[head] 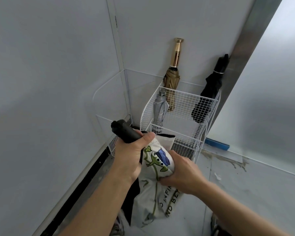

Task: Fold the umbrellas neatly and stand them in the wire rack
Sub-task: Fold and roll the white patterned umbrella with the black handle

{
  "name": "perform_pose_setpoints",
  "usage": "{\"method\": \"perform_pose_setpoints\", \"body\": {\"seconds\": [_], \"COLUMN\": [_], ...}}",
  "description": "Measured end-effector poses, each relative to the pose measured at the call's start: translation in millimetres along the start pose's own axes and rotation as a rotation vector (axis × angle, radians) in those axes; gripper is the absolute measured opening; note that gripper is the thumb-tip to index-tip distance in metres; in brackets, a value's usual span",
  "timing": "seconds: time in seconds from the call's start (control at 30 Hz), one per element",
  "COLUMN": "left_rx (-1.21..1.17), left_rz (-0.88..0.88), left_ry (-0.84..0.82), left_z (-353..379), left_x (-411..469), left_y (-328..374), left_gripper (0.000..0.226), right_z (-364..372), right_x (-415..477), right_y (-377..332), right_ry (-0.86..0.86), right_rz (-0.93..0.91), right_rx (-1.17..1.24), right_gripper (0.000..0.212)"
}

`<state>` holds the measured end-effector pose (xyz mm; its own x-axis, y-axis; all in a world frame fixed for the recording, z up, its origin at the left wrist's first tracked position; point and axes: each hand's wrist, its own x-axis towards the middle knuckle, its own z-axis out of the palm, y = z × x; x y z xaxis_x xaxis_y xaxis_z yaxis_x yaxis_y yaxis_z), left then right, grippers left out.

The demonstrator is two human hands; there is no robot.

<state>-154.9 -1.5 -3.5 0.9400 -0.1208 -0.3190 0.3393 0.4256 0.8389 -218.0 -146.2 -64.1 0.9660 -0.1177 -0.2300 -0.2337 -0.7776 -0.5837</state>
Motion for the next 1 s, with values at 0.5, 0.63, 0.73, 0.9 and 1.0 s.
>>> {"method": "perform_pose_setpoints", "body": {"seconds": [0.5,0.63,0.73,0.9,1.0], "left_rx": [0.160,0.170,0.242,0.238,0.128], "left_rz": [-0.075,-0.095,-0.145,-0.101,0.000], "left_ry": [-0.620,-0.741,-0.826,-0.738,-0.413], "left_z": [-21.3,-26.5,-34.3,-34.2,-12.5], "left_x": [4.3,10.6,15.1,8.2,-4.7], "left_y": [20.7,23.7,28.8,29.4,12.0], "left_gripper": [0.026,0.042,0.055,0.050,0.021], "right_z": [-29.5,-32.1,-36.1,-39.4,-28.3], "right_x": [-1.4,-2.7,-2.8,2.0,1.6], "right_y": [1.9,2.8,6.0,12.3,8.8], "right_ry": [-0.683,-0.742,-0.781,-0.831,-0.873], "right_rz": [0.034,0.053,0.032,0.046,0.062], "right_rx": [0.407,0.456,0.491,0.577,0.679], "right_gripper": [0.050,0.062,0.064,0.070,0.064]}}
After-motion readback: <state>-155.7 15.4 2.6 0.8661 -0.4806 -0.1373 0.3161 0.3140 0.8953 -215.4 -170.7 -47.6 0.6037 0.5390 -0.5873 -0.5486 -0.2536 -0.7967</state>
